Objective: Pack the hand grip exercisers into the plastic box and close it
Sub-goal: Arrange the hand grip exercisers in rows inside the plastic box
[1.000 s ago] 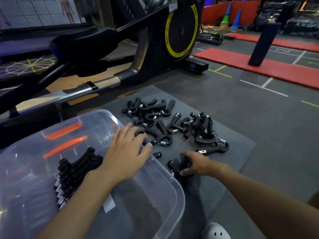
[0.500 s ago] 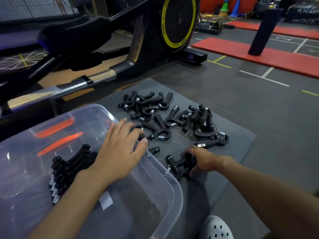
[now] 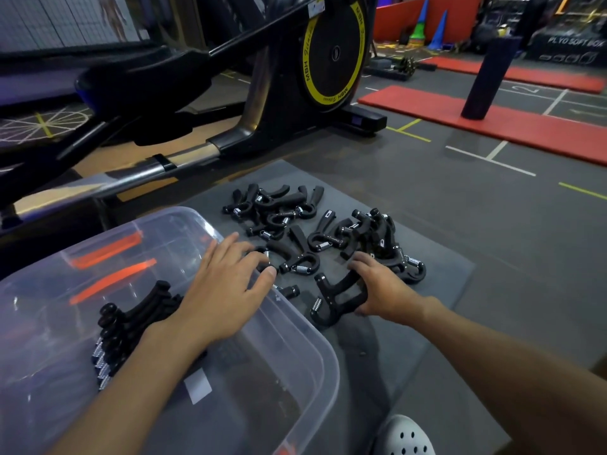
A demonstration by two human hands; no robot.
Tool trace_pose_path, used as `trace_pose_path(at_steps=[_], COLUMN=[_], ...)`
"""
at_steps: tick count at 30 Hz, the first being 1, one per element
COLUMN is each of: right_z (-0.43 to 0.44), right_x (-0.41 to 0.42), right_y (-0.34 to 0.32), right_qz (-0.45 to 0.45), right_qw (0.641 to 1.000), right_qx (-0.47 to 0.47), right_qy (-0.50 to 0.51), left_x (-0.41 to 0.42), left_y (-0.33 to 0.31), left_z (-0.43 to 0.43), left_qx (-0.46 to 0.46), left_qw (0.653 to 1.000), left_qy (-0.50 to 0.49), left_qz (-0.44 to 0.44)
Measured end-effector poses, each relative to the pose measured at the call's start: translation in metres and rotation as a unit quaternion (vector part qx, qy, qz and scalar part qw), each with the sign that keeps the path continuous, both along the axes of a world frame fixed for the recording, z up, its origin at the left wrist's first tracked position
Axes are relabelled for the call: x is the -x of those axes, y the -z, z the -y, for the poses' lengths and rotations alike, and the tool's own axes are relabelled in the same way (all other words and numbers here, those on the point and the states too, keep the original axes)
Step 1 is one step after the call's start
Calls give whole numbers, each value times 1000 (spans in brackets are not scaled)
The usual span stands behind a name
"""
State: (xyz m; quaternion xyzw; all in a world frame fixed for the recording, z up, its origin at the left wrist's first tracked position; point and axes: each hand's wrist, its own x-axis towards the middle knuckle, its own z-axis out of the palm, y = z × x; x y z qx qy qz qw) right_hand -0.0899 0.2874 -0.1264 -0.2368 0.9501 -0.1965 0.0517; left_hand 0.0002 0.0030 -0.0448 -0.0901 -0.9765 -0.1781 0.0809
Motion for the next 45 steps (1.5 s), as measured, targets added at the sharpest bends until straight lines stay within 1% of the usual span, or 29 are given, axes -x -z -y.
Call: trace_pose_path(at_steps=[4,7,10,13,16,18,22,26,30,31,32,34,37,42,45], right_z=[4,17,37,59,79,92,120,148,178,186,193,206,224,241,245], right_x=[-1,1,-1,-11,-21,-29,-47,-58,-66,-68,-68,-73,-81,-86,-90], right_y=[-27,-55,-90,-126,-146,-154,-165,-163,-160,-159,-158,-158,-156,-142,-133], right_qz=[-69,-131,-188,-228,-248,-256,-259,-263,-252,-243,-223,-149,-41,54,87], right_qw=[996,988,972,955,948,944,937,932,937,940,945,957,966,962,961], right_qx=[61,85,136,175,171,167,165,143,83,83,103,161,190,233,236], right_qy=[6,-1,-31,-79,-107,-127,-165,-204,-226,-225,-218,-191,-170,-132,-117], left_x=[0,2,3,1,-6,-13,-30,-51,-75,-81,-86,-96,-108,-121,-126], left_y=[-9,-21,-39,-61,-79,-89,-95,-91,-83,-80,-77,-69,-56,-42,-33], left_z=[3,3,4,9,17,25,49,76,104,110,115,125,138,150,153], left_qx=[-58,-115,-166,-215,-273,-299,-321,-343,-337,-329,-323,-306,-304,-317,-275], left_qw=[998,993,985,974,956,948,940,931,929,931,933,937,935,931,941], left_qy=[3,-9,-20,-34,-47,-59,-76,-99,-135,-139,-140,-148,-161,-169,-188], left_qz=[10,-8,-38,-66,-93,-95,-85,-73,-74,-75,-76,-78,-81,-63,-54])
